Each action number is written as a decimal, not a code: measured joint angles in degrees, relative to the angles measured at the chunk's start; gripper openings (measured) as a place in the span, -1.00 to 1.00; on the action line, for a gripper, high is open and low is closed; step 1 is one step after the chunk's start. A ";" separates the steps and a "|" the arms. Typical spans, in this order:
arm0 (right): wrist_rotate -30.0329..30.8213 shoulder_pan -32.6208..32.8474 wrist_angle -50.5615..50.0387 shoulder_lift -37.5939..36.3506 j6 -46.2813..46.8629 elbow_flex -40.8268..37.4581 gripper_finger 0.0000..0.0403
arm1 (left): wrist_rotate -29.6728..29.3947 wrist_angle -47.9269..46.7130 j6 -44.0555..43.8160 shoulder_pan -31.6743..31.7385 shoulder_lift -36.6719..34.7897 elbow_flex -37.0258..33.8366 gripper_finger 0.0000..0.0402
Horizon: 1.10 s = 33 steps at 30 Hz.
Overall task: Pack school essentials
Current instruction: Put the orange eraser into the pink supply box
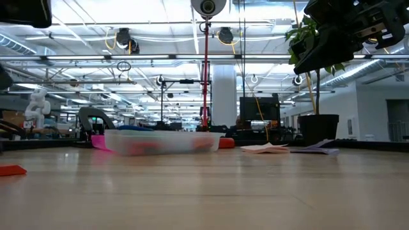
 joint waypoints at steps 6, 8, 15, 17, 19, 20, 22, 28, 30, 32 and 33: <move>0.00 -0.01 0.21 0.02 0.00 0.00 -0.96 | 0.16 -6.11 -2.14 -0.14 -0.17 0.07 0.81; 0.00 0.01 0.30 0.01 0.00 0.00 -0.96 | 0.43 -9.24 -4.38 -0.41 -0.17 0.07 0.78; -0.01 -0.01 0.40 0.02 -0.01 0.00 -0.96 | 0.75 -13.50 -9.63 -0.81 0.17 0.07 0.52; 0.00 0.01 0.43 0.00 0.00 0.02 -0.96 | 0.70 -12.71 -9.70 -0.81 0.62 0.07 0.43; -0.01 0.01 0.43 0.00 0.00 0.01 -0.96 | 0.82 -11.87 -9.78 -0.75 1.42 0.07 0.35; -0.02 0.01 0.43 0.00 0.00 0.02 -0.96 | 0.79 -11.96 -9.99 -0.75 1.75 0.07 0.31; 0.00 0.01 0.41 0.00 0.00 0.02 -0.96 | 0.81 -12.17 -10.91 -0.71 2.49 0.26 0.23; -0.02 -0.01 0.40 0.00 0.00 0.02 -0.96 | -0.44 -13.92 -14.92 -0.77 3.48 0.34 0.02; -0.02 -0.01 0.40 0.00 0.00 0.02 -0.96 | -0.74 -14.45 -14.88 -0.57 3.51 0.33 -0.07; -0.02 0.01 0.41 0.00 0.00 0.02 -0.96 | -0.62 -14.89 -14.52 -0.24 3.55 0.30 -0.16; -0.02 0.01 0.41 0.00 0.00 0.02 -0.96 | -0.60 -14.97 -14.22 -0.09 3.57 0.26 -0.21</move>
